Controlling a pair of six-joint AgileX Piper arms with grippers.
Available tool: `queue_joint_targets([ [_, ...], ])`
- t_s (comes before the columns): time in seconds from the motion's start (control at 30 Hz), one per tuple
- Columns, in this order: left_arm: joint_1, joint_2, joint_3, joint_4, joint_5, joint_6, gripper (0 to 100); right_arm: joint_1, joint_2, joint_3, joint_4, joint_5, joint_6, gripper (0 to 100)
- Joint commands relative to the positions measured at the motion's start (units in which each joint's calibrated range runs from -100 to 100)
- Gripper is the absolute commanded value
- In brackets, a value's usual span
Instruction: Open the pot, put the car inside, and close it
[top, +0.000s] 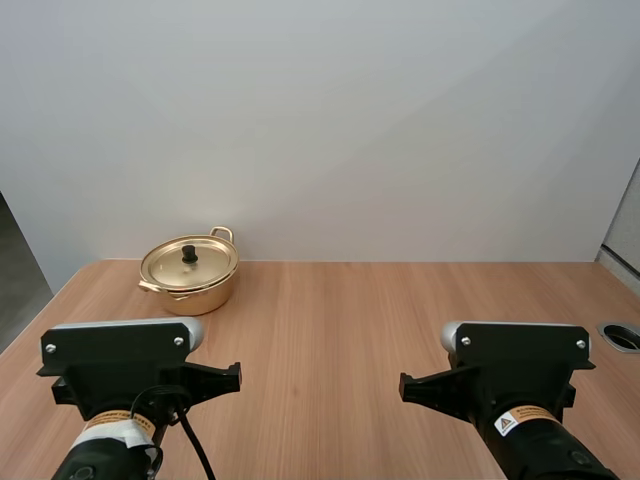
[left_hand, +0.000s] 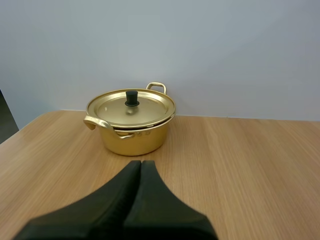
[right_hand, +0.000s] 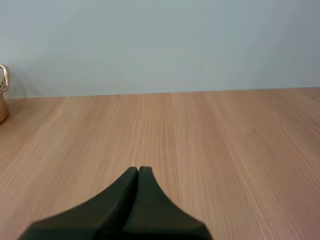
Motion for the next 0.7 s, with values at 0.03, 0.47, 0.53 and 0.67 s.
queue_joint_targets([
  [0.03,-0.05,0.00,0.00,0.06,0.00,0.05,0,0.04,0.00,0.00,0.02,0.09,-0.02,0],
  [0.47,-0.05,0.00,0.00,0.06,0.00,0.05,0,0.74,0.00,0.00,0.02,0.26,-0.02,0],
  [0.53,-0.05,0.00,0.00,0.06,0.00,0.05,0,0.67,0.00,0.00,0.02,0.26,-0.02,0],
  [0.67,-0.05,0.00,0.00,0.06,0.00,0.05,0,0.44,0.00,0.00,0.02,0.26,-0.02,0],
])
